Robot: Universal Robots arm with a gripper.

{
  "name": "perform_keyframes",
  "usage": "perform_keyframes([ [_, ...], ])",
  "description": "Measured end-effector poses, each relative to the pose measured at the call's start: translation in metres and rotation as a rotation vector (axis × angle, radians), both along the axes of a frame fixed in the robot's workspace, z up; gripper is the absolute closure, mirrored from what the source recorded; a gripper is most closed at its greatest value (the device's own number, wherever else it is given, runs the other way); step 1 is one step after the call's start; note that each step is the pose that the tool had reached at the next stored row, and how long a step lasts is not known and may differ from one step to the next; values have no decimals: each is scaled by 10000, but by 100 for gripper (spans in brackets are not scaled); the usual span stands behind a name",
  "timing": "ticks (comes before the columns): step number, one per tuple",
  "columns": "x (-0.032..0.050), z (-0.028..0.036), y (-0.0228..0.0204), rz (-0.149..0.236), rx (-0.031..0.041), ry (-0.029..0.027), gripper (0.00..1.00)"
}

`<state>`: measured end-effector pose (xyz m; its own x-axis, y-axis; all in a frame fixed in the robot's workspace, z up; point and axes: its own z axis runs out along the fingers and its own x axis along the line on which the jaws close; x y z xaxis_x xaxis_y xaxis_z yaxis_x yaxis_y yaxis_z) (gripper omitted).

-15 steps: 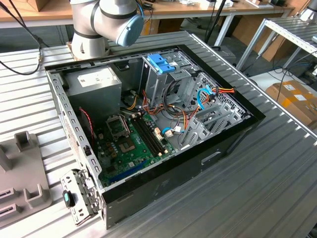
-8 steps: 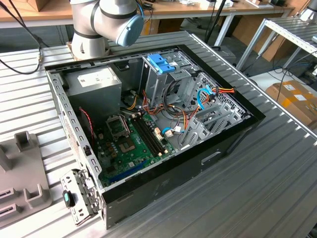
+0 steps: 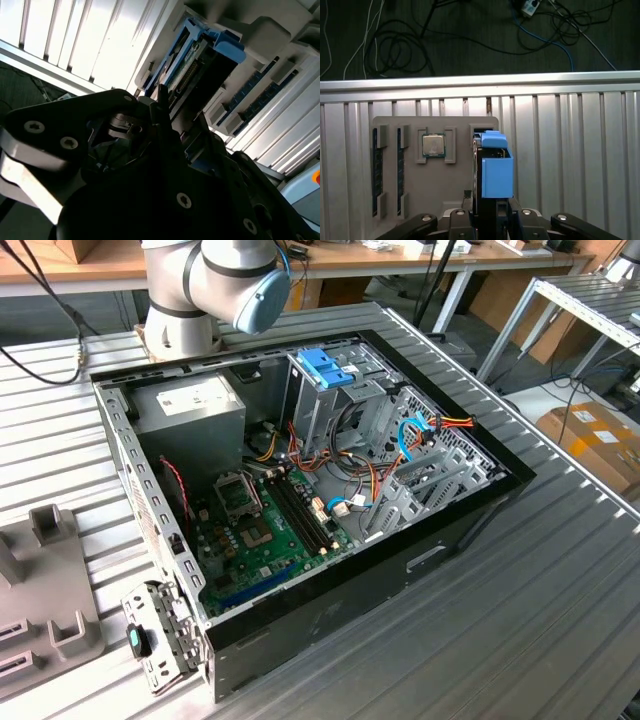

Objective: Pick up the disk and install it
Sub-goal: 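Pick up the disk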

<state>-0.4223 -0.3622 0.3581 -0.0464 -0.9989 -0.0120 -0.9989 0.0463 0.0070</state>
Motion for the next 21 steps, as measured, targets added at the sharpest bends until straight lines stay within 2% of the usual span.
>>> perform_keyframes([
  [7, 0, 107, 0, 0, -37, -1, 65],
  [15, 0, 125, 0, 0, -40, 4, 65],
  [21, 0, 190, 0, 0, -39, 1, 65],
])
